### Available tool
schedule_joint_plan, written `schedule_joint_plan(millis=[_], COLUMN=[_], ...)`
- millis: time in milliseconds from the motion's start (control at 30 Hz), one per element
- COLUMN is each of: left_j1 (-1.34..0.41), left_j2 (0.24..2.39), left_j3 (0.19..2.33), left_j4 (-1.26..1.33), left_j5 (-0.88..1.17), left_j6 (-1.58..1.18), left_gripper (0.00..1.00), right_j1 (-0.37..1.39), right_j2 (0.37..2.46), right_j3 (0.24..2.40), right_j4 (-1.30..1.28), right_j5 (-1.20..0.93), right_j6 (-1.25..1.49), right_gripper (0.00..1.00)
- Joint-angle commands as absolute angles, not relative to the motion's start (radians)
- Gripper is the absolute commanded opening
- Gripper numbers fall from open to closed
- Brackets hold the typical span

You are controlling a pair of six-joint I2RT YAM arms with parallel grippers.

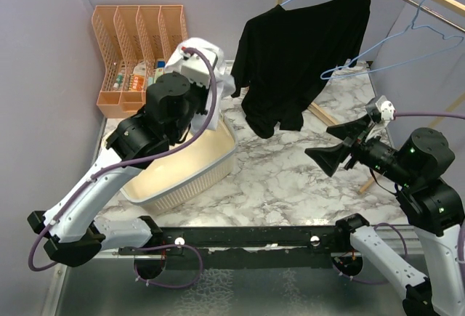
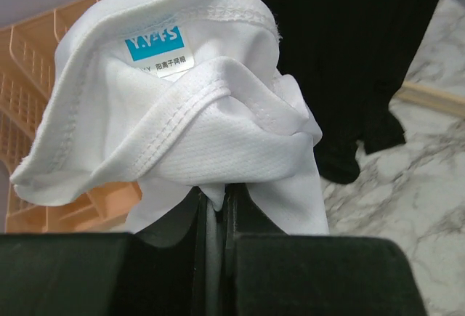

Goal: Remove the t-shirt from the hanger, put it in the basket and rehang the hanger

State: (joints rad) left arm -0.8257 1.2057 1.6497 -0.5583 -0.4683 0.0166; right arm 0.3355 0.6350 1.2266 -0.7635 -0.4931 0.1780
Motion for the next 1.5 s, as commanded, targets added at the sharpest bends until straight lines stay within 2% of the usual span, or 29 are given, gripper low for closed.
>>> schedule_joint_plan(millis=[0,233,267,367,400,467,533,567,700,933,1167,1333,1467], left_j1=[-0.819,-0.799,-0.791,-0.758,-0.748,-0.736,-0.733,-0.733,-0.733,-0.733,-0.733,-0.733,-0.733], left_j2=[1.137,1.076,1.079,1.091,1.097,1.101,1.091,1.078,0.977,0.734,0.697,0.683,0.660], left_j3=[1.497,1.275,1.256,1.214,1.210,1.214,1.227,1.232,1.194,1.016,0.947,0.868,0.807], left_j4=[-0.673,-0.768,-0.783,-0.814,-0.823,-0.831,-0.821,-0.808,-0.661,-0.395,-0.350,-0.288,-0.226], left_j5=[-0.605,-0.564,-0.562,-0.562,-0.566,-0.572,-0.577,-0.577,-0.545,-0.530,-0.520,-0.516,-0.497], left_j6=[-0.027,-0.182,-0.201,-0.235,-0.244,-0.247,-0.238,-0.231,-0.169,-0.091,-0.058,-0.047,-0.056], left_gripper=[0.00,0.01,0.08,0.59,0.69,0.78,0.96,0.99,0.99,0.84,0.82,0.82,0.82], right_j1=[0.337,0.337,0.337,0.337,0.337,0.337,0.337,0.337,0.337,0.337,0.339,0.344,0.370], right_j2=[0.660,0.690,0.694,0.705,0.709,0.720,0.733,0.740,0.780,0.952,1.185,1.405,1.609], right_j3=[1.228,1.243,1.245,1.252,1.255,1.260,1.267,1.269,1.285,1.433,1.672,1.918,2.177], right_j4=[-0.713,-0.705,-0.706,-0.709,-0.711,-0.716,-0.716,-0.714,-0.688,-0.606,-0.512,-0.518,-0.620], right_j5=[-0.525,-0.518,-0.518,-0.517,-0.518,-0.518,-0.530,-0.537,-0.572,-0.626,-0.656,-0.447,-0.084], right_j6=[0.164,0.153,0.151,0.142,0.139,0.135,0.135,0.134,0.143,0.199,0.288,0.385,0.449], right_gripper=[0.98,0.97,0.97,0.97,0.97,0.97,0.97,0.97,0.97,0.95,0.95,0.95,0.97])
